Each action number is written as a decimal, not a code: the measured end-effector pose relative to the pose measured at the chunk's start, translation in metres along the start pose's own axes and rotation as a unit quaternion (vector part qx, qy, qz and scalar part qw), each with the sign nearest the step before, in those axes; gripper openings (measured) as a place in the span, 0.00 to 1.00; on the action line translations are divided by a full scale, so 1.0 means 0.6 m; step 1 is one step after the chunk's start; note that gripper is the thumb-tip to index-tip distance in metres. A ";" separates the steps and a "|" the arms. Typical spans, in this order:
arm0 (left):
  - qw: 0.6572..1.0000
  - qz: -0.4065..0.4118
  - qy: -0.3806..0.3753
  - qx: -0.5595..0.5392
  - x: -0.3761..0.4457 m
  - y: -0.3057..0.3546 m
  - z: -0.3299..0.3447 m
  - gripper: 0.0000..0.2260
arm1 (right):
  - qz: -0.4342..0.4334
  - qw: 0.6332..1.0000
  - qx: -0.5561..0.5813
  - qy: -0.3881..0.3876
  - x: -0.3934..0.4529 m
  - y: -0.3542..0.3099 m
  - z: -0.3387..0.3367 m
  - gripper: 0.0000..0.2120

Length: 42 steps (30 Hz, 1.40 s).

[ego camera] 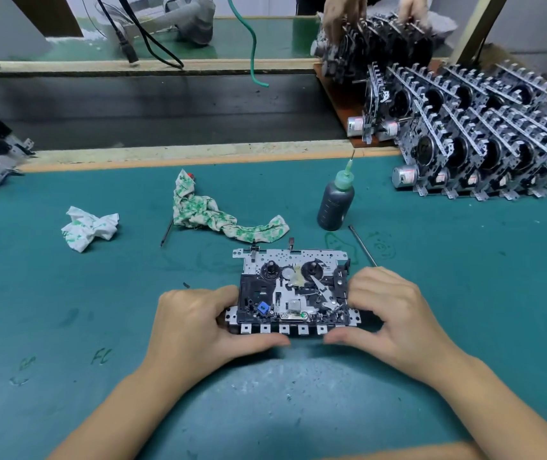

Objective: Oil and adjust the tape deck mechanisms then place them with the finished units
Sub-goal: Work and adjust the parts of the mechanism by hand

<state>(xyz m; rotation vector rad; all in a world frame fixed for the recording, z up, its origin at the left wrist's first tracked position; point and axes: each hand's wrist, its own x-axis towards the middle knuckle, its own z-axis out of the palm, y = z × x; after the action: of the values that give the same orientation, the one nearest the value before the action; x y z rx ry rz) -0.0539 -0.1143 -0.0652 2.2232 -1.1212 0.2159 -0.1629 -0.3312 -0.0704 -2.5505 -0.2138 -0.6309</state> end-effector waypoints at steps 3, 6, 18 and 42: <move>0.998 -0.022 0.007 -0.063 0.002 0.004 -0.006 0.30 | 0.041 0.997 0.061 0.008 0.007 -0.017 -0.003 0.26; 0.985 -0.063 0.024 -0.156 0.002 0.003 -0.012 0.32 | 0.114 0.984 0.135 0.000 0.016 -0.032 -0.007 0.23; 0.955 -0.218 0.037 -0.199 0.034 0.014 -0.020 0.33 | 0.335 0.892 0.273 -0.133 0.068 -0.047 -0.026 0.36; 0.972 0.062 -0.008 -0.227 0.073 0.036 -0.016 0.07 | 0.248 0.927 0.281 -0.018 0.056 -0.043 0.000 0.14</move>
<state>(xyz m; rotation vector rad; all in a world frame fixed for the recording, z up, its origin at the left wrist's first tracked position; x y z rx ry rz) -0.0418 -0.1474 -0.0298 1.7551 -1.1831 -0.0096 -0.1401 -0.3078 -0.0429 -1.9440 0.2132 -0.2686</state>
